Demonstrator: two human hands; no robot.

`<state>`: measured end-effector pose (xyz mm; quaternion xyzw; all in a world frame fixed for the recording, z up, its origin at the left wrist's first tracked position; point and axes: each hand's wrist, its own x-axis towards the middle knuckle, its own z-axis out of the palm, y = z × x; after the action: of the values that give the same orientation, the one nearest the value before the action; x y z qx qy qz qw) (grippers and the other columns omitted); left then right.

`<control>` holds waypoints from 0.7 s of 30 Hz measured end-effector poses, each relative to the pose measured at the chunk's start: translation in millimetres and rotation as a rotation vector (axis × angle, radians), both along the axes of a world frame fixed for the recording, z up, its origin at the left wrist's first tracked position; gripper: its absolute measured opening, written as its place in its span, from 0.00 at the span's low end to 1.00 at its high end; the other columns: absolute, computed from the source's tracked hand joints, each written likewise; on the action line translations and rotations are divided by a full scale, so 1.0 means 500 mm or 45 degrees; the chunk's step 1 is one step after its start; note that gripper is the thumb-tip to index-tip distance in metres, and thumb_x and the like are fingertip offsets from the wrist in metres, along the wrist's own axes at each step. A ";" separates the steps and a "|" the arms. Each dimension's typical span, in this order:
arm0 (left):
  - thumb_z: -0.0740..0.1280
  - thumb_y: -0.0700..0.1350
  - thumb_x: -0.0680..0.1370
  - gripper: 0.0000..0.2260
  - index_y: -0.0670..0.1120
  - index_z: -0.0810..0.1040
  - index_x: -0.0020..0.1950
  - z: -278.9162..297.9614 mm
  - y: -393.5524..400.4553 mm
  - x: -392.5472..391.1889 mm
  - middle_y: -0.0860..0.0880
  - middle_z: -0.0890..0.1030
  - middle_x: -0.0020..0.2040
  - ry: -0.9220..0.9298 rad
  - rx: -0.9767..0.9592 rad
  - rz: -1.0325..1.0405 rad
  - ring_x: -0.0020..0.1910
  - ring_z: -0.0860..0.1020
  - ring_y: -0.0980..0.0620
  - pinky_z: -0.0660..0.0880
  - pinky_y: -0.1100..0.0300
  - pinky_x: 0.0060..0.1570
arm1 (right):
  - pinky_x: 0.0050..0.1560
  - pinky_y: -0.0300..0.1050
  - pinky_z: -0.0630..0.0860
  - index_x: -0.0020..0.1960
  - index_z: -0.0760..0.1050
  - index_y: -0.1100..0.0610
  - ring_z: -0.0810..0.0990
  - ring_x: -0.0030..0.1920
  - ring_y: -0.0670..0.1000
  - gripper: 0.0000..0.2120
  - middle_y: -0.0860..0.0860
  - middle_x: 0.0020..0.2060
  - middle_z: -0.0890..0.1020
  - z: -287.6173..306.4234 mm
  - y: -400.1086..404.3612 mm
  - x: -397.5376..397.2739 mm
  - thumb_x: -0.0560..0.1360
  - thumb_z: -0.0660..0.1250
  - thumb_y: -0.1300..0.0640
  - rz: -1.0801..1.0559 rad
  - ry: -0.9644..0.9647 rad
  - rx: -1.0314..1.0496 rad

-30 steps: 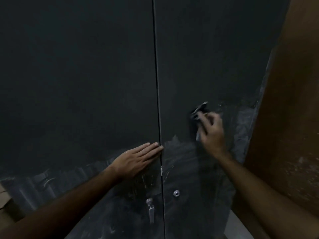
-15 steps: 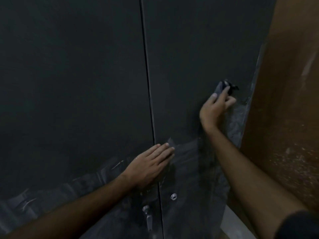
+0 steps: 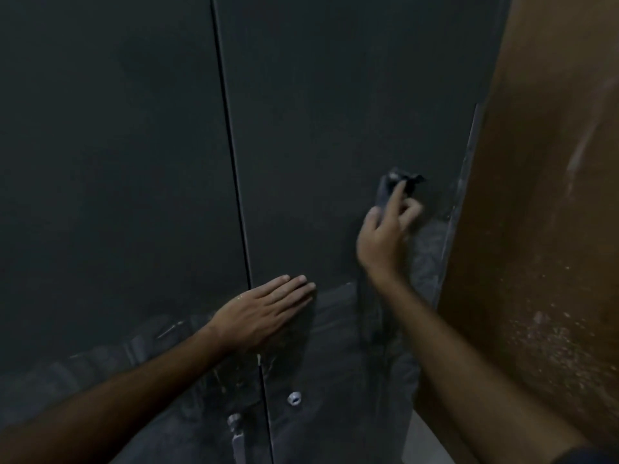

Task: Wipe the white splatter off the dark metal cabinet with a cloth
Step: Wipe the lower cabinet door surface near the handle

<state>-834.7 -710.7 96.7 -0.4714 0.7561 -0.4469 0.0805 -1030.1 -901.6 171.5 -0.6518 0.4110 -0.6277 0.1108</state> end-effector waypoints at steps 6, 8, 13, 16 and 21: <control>0.54 0.50 0.86 0.29 0.40 0.54 0.85 -0.003 -0.002 -0.007 0.42 0.50 0.86 0.026 0.016 0.056 0.85 0.48 0.44 0.46 0.47 0.82 | 0.43 0.47 0.70 0.84 0.50 0.55 0.76 0.47 0.58 0.29 0.60 0.74 0.61 -0.075 -0.082 -0.121 0.85 0.54 0.53 -0.045 0.181 0.118; 0.52 0.50 0.87 0.28 0.41 0.55 0.85 -0.003 -0.003 -0.009 0.43 0.52 0.86 0.030 -0.002 0.065 0.85 0.50 0.45 0.47 0.47 0.83 | 0.53 0.48 0.67 0.84 0.50 0.58 0.75 0.56 0.61 0.28 0.62 0.76 0.59 0.026 -0.146 -0.137 0.87 0.53 0.53 -0.165 -0.094 0.341; 0.53 0.52 0.87 0.27 0.42 0.59 0.84 0.001 0.000 -0.013 0.44 0.56 0.85 0.040 0.005 0.094 0.84 0.57 0.45 0.55 0.47 0.81 | 0.38 0.44 0.71 0.83 0.56 0.57 0.75 0.48 0.56 0.27 0.60 0.67 0.66 -0.041 -0.080 -0.093 0.86 0.55 0.55 0.072 0.236 -0.195; 0.53 0.53 0.87 0.27 0.42 0.60 0.84 0.003 0.003 -0.014 0.44 0.57 0.85 0.042 0.006 0.093 0.83 0.58 0.46 0.56 0.47 0.80 | 0.38 0.42 0.70 0.83 0.54 0.55 0.76 0.46 0.56 0.29 0.59 0.68 0.64 -0.149 -0.110 -0.156 0.84 0.57 0.58 0.123 0.441 -0.176; 0.53 0.53 0.87 0.27 0.43 0.60 0.84 -0.004 0.001 -0.016 0.45 0.56 0.85 0.032 0.002 0.114 0.84 0.56 0.45 0.56 0.47 0.80 | 0.54 0.48 0.71 0.84 0.53 0.58 0.76 0.54 0.62 0.28 0.60 0.70 0.63 0.004 -0.220 -0.181 0.85 0.55 0.60 -0.128 -0.115 0.210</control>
<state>-842.7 -710.4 94.8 -0.5104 0.7354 -0.4363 0.0911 -1120.5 -1011.5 173.3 -0.5900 0.4880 -0.6252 0.1508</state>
